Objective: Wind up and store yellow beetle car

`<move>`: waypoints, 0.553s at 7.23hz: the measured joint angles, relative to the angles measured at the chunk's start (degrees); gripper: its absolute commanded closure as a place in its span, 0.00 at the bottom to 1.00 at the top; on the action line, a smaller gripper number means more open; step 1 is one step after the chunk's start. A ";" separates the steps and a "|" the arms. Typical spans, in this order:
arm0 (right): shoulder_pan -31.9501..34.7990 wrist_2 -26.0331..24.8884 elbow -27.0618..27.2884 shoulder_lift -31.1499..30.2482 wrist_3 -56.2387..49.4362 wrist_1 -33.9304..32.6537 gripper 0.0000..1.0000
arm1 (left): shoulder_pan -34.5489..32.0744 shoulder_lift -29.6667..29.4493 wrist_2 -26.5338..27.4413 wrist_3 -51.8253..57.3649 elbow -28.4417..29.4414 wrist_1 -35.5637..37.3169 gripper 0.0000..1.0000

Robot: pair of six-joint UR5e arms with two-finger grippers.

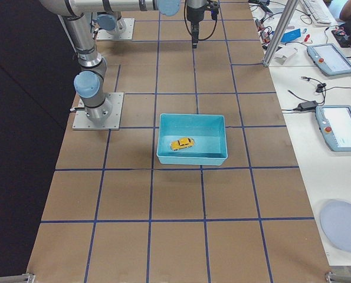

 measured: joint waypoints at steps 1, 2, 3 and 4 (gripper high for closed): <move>0.00 -0.02 0.10 -0.02 0.03 0.00 0.00 | 0.01 0.00 0.00 0.02 0.01 0.02 0.00; 0.00 -0.06 0.21 -0.06 0.04 0.04 0.00 | 0.02 -0.01 0.00 0.06 0.02 0.04 0.00; 0.00 -0.04 0.30 -0.04 0.03 0.04 0.00 | 0.02 -0.08 0.02 0.08 0.02 0.04 0.00; 0.00 0.01 0.32 -0.01 0.01 0.01 0.00 | 0.01 -0.16 0.04 0.07 0.01 0.09 0.00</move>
